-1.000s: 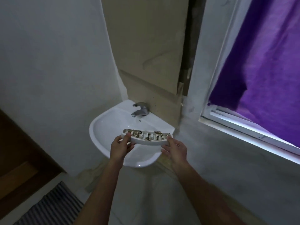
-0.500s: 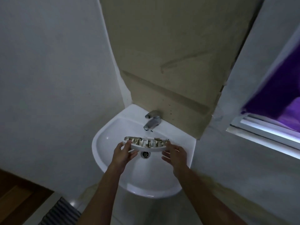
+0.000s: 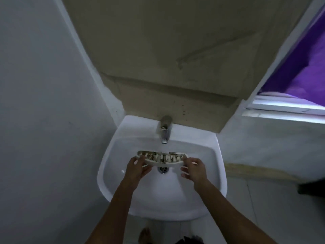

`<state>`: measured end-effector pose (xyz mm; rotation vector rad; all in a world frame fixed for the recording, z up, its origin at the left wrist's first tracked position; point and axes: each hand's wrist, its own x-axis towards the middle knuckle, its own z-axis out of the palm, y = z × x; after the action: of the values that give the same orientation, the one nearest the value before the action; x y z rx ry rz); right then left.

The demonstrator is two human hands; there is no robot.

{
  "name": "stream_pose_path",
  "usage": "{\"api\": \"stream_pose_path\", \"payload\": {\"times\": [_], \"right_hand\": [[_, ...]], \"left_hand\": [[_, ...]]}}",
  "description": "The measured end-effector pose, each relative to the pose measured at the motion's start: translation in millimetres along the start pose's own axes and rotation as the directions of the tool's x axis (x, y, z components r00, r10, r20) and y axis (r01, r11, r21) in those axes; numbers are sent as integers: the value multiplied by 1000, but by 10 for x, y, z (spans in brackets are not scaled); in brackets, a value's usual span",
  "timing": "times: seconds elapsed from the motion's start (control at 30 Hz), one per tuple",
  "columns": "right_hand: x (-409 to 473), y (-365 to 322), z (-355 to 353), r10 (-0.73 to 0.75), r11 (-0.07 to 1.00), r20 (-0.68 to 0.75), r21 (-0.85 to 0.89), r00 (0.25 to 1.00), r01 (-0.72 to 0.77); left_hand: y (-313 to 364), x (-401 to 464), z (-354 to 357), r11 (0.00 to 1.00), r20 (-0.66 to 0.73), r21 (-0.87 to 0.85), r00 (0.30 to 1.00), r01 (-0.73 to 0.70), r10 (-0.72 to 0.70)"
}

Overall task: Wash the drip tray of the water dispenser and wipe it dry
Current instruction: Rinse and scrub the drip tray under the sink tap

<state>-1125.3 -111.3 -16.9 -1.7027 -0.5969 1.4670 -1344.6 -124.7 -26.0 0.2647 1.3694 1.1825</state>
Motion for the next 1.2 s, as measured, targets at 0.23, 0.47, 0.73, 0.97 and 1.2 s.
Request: {"api": "stream_pose_path", "payload": {"times": [0.23, 0.47, 0.73, 0.97, 1.2], "right_hand": [[16, -282, 391, -499, 747, -9, -510, 866, 426], [127, -634, 822, -681, 469, 180, -637, 710, 612], [203, -950, 865, -799, 297, 225, -659, 558, 691], [159, -908, 847, -723, 527, 110, -550, 682, 648], [277, -198, 476, -342, 791, -16, -545, 940, 278]], "left_hand": [[144, 235, -249, 999, 13, -7, 999, 37, -37], [257, 333, -323, 998, 75, -21, 995, 62, -61], [265, 387, -360, 997, 110, -45, 992, 68, -62], [220, 391, -327, 997, 86, -55, 995, 61, -56], [151, 413, -287, 996, 51, -46, 996, 82, -79]]}}
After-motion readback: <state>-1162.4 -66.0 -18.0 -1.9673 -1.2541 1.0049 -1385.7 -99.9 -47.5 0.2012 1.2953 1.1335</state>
